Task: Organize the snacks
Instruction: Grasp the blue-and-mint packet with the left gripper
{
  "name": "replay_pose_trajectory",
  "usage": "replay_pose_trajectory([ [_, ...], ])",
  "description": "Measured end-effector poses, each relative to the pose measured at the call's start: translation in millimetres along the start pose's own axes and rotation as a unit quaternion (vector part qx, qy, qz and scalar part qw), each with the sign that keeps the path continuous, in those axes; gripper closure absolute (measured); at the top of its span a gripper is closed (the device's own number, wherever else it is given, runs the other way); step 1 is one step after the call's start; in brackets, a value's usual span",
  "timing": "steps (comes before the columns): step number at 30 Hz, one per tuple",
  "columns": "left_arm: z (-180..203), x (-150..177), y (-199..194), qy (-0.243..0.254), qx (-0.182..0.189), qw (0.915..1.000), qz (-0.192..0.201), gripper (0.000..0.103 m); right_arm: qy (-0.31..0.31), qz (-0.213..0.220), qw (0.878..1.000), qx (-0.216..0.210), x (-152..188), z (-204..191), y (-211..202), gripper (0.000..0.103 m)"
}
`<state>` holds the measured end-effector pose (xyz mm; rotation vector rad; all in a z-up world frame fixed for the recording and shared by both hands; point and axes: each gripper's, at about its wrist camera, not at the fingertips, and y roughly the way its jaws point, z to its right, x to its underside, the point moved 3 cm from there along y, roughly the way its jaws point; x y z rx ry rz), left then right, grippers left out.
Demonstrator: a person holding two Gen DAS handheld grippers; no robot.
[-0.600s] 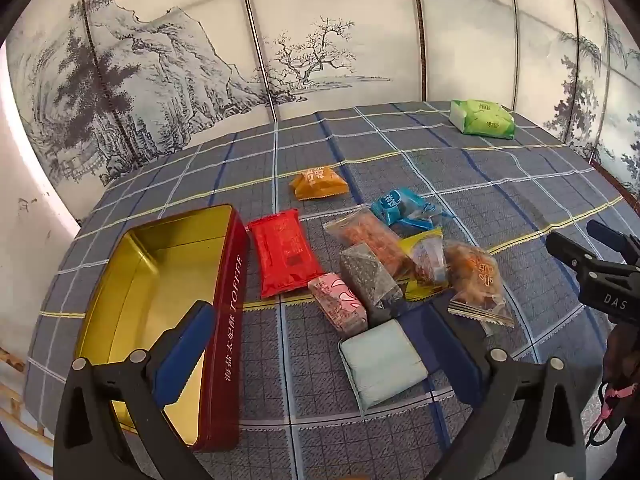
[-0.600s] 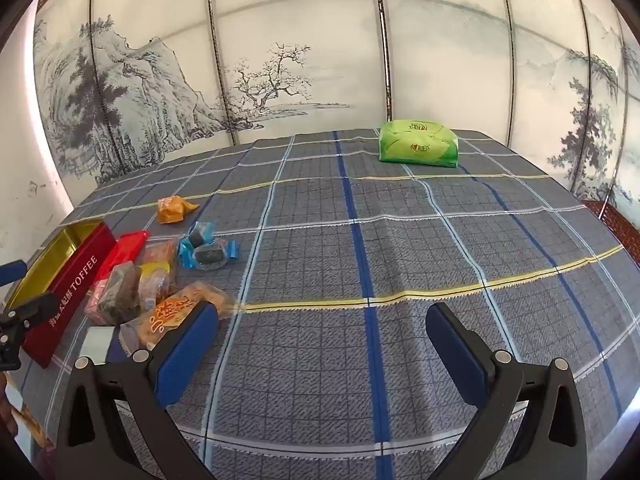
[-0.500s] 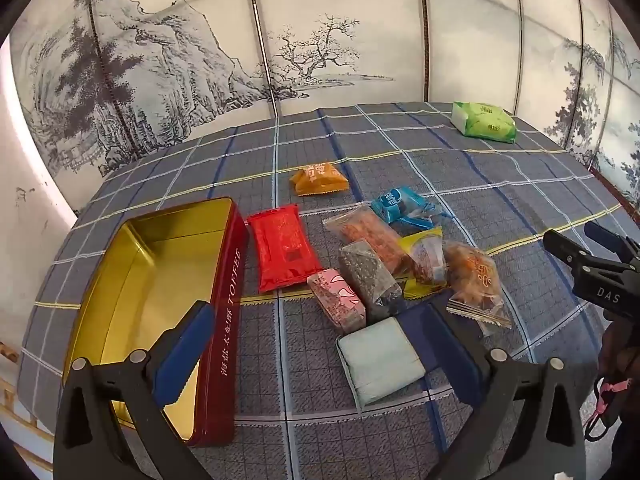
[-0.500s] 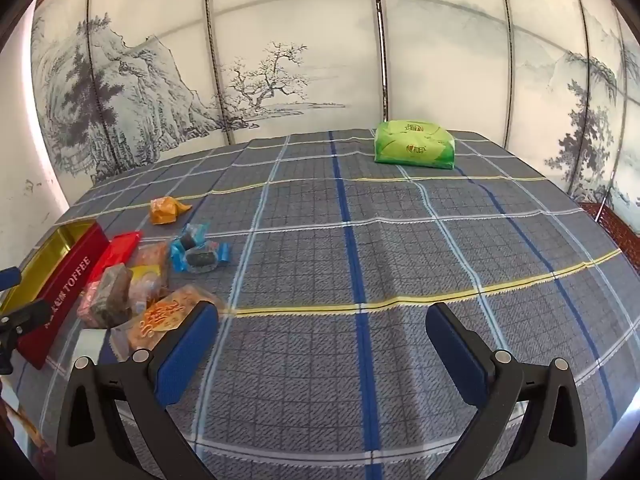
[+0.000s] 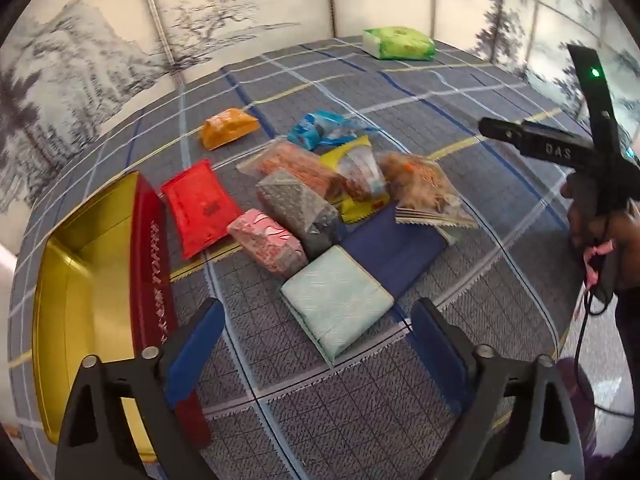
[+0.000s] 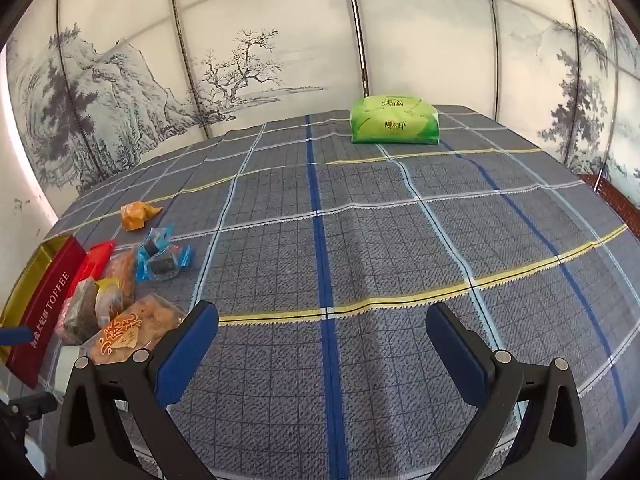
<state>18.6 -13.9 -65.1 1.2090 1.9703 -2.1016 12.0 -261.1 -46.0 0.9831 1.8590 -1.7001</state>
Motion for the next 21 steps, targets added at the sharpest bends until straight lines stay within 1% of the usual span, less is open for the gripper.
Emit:
replay_pose_trajectory([
  [1,4,-1,2,0.021,0.012,0.9997,-0.008,0.021,0.005,0.000,1.000,-0.002,0,1,0,0.000],
  [2,7,-2,5,0.038,0.020,0.9990,-0.016,0.024,0.010,-0.001,1.000,-0.004,1,3,0,0.000],
  [3,10,-2,7,0.059,0.027,0.9975,-0.026,0.030,0.014,0.000,1.000,-0.006,1,4,-1,0.000],
  [4,15,-3,10,0.082,0.034,0.9954,-0.036,0.032,0.018,-0.001,1.000,-0.009,1,5,0,0.000],
  [6,22,-5,13,0.126,0.055,0.9893,-0.050,0.032,0.027,-0.002,1.000,-0.012,1,8,-1,0.000],
  [8,28,-8,18,0.157,0.076,0.9828,-0.062,0.032,0.033,-0.002,0.999,-0.015,1,10,-1,0.000],
  [11,34,-16,29,0.200,0.084,0.9737,-0.072,0.032,0.038,-0.002,0.999,-0.020,1,11,-2,0.000],
  [13,33,-23,39,0.215,0.083,0.9697,-0.081,0.031,0.039,0.001,0.999,-0.024,1,11,-3,0.000],
  [15,28,-30,45,0.215,0.100,0.9670,-0.093,0.031,0.040,0.002,0.999,-0.026,1,12,-4,0.000],
  [17,26,-35,50,0.229,0.118,0.9610,-0.101,0.031,0.041,0.002,0.999,-0.027,1,12,-4,0.000],
  [19,26,-38,54,0.240,0.122,0.9573,-0.106,0.021,0.041,0.002,0.999,-0.028,1,11,-4,0.000],
  [21,25,-41,60,0.245,0.136,0.9529,-0.115,0.016,0.042,0.002,0.999,-0.030,2,12,-4,0.000],
])
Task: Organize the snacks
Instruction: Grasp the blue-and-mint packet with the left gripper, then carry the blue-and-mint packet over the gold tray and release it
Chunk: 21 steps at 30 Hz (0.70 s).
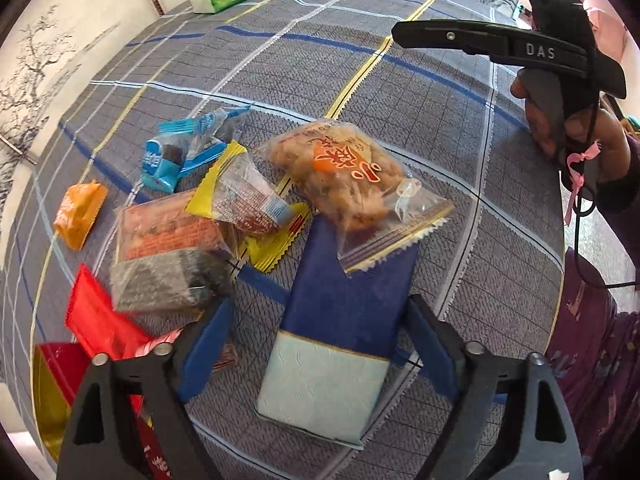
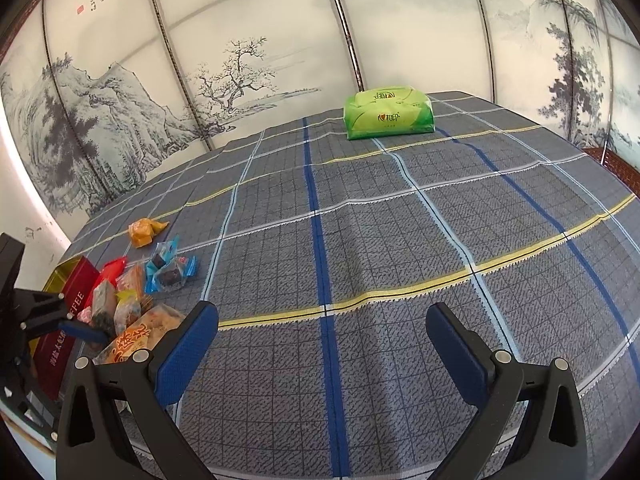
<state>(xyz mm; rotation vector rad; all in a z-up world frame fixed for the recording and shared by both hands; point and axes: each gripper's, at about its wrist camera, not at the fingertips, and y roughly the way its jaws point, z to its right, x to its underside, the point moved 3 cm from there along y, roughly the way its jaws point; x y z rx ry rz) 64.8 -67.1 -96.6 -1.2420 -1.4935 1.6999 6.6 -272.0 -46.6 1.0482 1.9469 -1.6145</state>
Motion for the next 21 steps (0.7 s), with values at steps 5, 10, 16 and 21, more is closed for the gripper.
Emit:
replay_pose_trajectory([
  [5,3,4,0,-0.014,0.021,0.9996,-0.013,0.024,0.010,-0.006,1.000,-0.006,0,2,2,0.000],
  [10,24,29,-15,-0.048,0.016,0.9986,0.012,0.056,0.030,-0.011,0.999,0.000,-3,8,6,0.000],
  [16,35,74,-37,-0.186,0.021,0.9800,0.069,0.057,0.040,-0.015,0.999,0.004,-3,12,8,0.000],
  [21,46,89,-64,-0.246,0.017,0.9623,0.114,0.058,0.040,-0.030,0.998,0.026,-3,12,15,0.000],
])
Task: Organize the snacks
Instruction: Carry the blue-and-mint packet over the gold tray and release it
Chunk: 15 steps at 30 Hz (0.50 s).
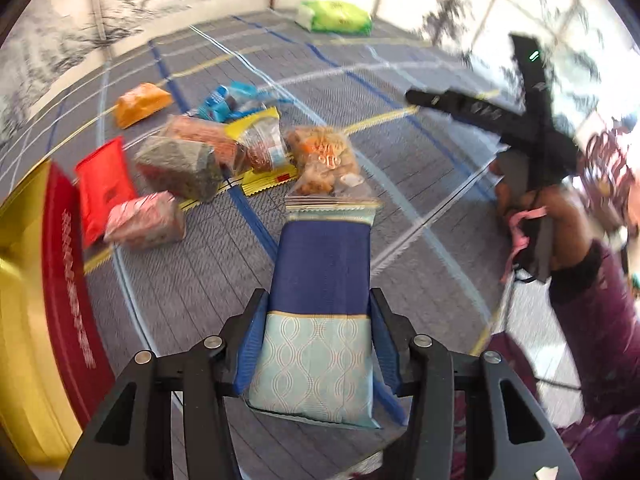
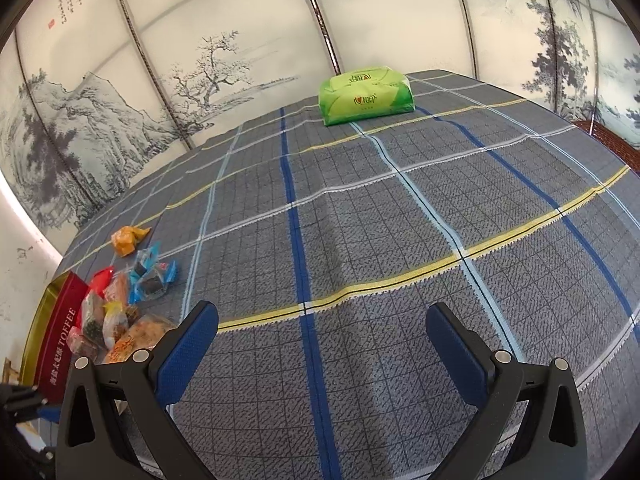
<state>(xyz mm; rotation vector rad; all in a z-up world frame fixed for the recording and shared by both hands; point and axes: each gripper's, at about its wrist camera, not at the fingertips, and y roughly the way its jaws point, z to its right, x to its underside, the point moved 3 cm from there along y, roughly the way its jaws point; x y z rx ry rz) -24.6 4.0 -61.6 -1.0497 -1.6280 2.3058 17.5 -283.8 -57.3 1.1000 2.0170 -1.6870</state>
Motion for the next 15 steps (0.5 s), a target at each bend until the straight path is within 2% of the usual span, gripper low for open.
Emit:
replay_pose_trajectory([
  [3,4,-6,-13,-0.026,0.002,0.9994,0.022,0.058,-0.003,-0.005,1.000,0.010,0,-1,2,0.000],
  [10,3,-19,-46,-0.033,-0.041,0.9960,0.072,0.058,-0.011,-0.021,0.999,0.033,2,-2,8,0.000],
  [15,-1,-24,-58,-0.033,-0.087,0.9908,0.099,0.058,-0.028,-0.030,0.998,0.051,3,-7,11,0.000],
])
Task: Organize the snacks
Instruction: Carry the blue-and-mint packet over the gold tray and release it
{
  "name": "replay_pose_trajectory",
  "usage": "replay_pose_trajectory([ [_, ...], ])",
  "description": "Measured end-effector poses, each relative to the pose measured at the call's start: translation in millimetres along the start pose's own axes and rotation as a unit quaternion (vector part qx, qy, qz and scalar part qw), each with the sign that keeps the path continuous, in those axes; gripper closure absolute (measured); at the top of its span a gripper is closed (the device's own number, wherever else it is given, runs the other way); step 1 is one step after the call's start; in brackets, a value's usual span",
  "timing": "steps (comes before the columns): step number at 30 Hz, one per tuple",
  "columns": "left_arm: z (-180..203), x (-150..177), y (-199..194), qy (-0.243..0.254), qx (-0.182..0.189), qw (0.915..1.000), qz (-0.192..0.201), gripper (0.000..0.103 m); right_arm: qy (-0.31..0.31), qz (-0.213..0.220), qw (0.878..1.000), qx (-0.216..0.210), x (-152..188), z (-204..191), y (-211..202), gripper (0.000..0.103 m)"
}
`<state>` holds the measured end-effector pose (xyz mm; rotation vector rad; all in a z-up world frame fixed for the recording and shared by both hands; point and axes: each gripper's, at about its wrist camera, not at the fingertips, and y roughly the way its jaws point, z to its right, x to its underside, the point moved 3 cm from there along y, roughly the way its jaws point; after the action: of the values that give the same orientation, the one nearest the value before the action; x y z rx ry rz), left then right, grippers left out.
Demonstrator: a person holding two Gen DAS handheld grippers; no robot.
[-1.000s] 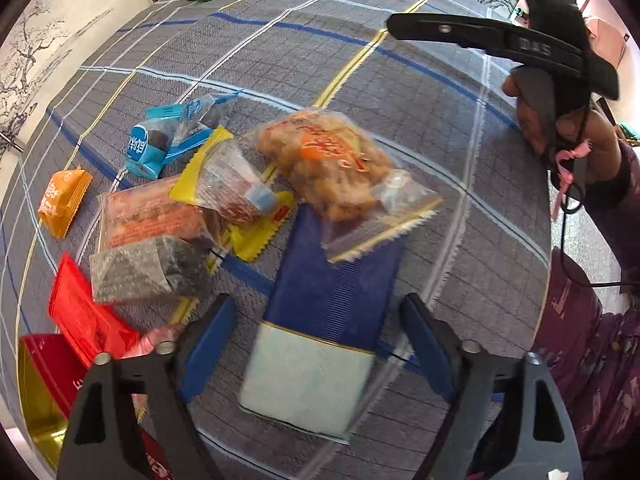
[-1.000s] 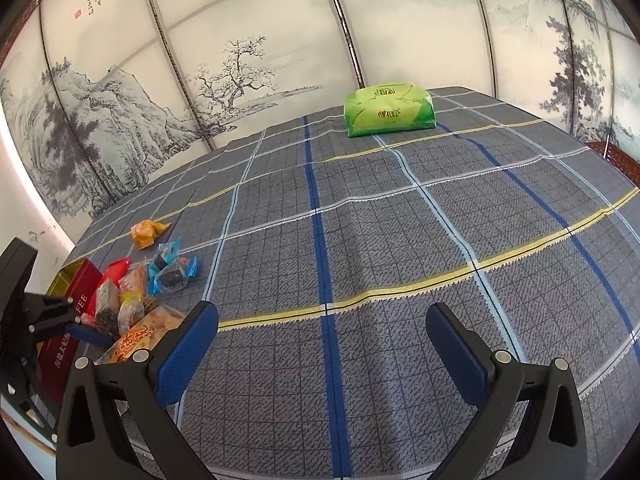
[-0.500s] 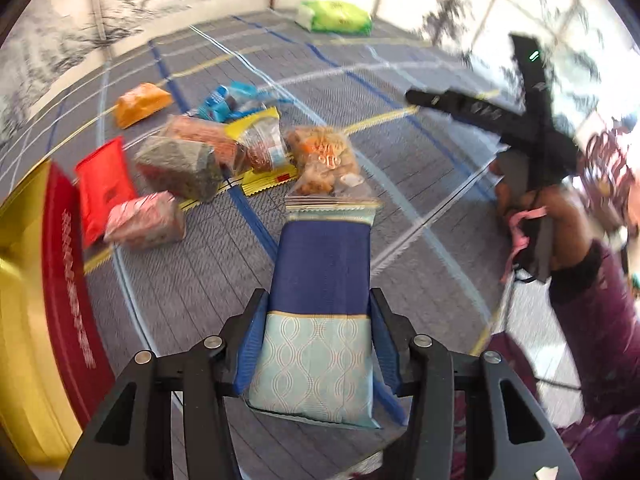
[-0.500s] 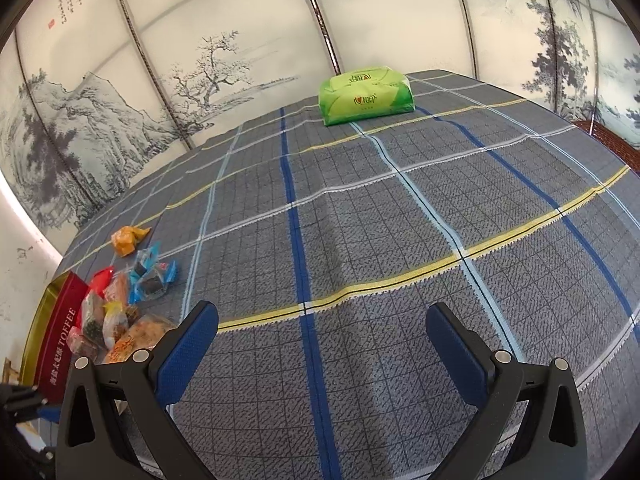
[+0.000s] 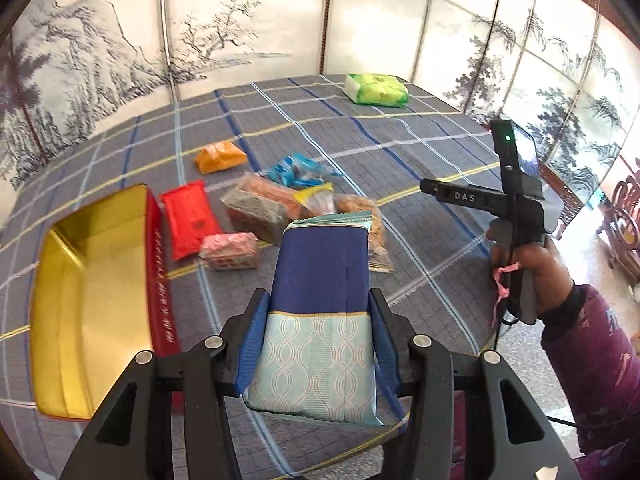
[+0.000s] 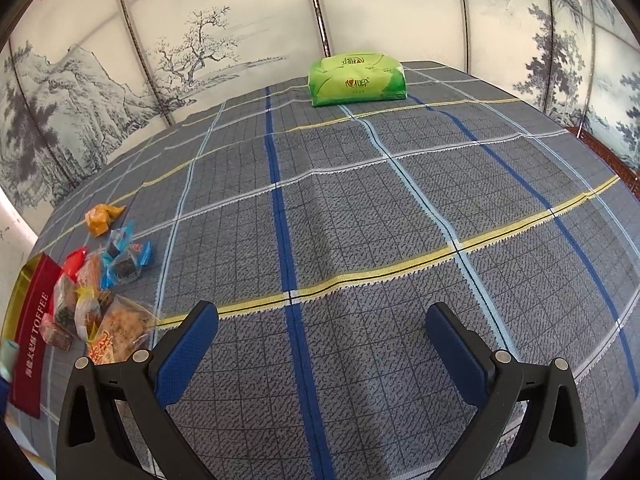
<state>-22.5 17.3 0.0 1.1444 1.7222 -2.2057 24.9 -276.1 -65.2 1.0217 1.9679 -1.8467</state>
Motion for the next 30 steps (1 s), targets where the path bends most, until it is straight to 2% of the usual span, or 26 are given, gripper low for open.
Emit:
replay_pose_trajectory([
  [5,-10,-3,-6,-0.001,-0.039,0.9991,0.015,0.058,-0.011,-0.006,1.000,0.013,1,-3,2,0.000],
  [13,-37,-10,-18,-0.018,-0.080,0.9960,0.036,0.058,-0.031,-0.018,0.999,0.037,1,-10,5,0.000],
  [20,-64,-9,-21,-0.033,-0.115,0.9921,0.039,0.058,-0.054,-0.032,0.996,0.065,2,-17,10,0.000],
  [30,-111,-7,-12,-0.042,-0.167,0.9847,0.024,0.058,-0.055,-0.032,0.996,0.067,1,-17,10,0.000],
])
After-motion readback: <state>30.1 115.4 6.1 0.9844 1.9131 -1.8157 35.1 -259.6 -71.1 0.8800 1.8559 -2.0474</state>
